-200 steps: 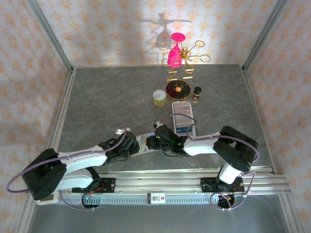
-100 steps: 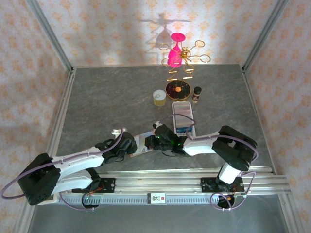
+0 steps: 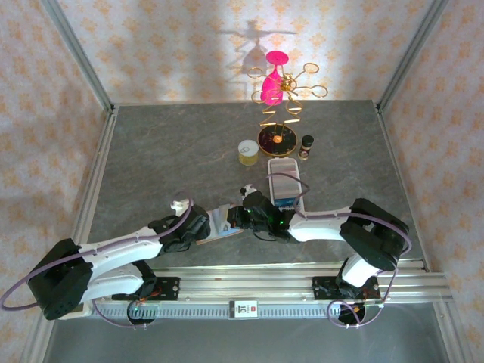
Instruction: Put the credit cards into the card holder
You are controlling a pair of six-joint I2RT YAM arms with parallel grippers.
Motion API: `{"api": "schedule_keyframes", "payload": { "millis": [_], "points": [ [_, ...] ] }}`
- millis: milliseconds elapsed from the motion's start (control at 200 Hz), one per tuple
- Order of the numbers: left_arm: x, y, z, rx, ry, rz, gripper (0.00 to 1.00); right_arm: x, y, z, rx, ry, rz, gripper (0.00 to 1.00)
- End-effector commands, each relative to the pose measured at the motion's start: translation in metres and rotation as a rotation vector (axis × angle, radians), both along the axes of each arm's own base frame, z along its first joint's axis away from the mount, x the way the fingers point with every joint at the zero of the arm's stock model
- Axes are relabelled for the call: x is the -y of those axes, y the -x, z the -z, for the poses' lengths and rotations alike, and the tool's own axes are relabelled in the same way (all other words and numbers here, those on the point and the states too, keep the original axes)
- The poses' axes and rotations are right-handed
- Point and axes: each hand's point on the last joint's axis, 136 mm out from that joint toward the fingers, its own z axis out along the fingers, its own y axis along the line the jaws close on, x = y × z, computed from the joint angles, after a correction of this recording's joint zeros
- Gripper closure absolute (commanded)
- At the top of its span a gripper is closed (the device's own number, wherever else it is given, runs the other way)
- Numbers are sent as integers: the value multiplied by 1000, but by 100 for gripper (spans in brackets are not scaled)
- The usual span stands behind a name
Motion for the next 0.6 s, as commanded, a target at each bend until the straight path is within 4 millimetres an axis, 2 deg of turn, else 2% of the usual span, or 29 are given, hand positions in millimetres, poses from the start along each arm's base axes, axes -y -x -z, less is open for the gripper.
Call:
{"api": "schedule_keyframes", "payload": {
  "millis": [0,100,360,596],
  "points": [
    [-11,-3,-8,7,-64,-9,36,-4,-13,-4,39,17,13,100],
    [-8,-2,-6,4,-38,-10,31,-6,-15,-3,41,17,9,100],
    [1,-2,11,-40,-2,14,32,-9,-16,0,41,35,-11,100],
    [24,0,23,-92,44,125,45,-3,-13,4,24,49,2,100]
  ]
}}
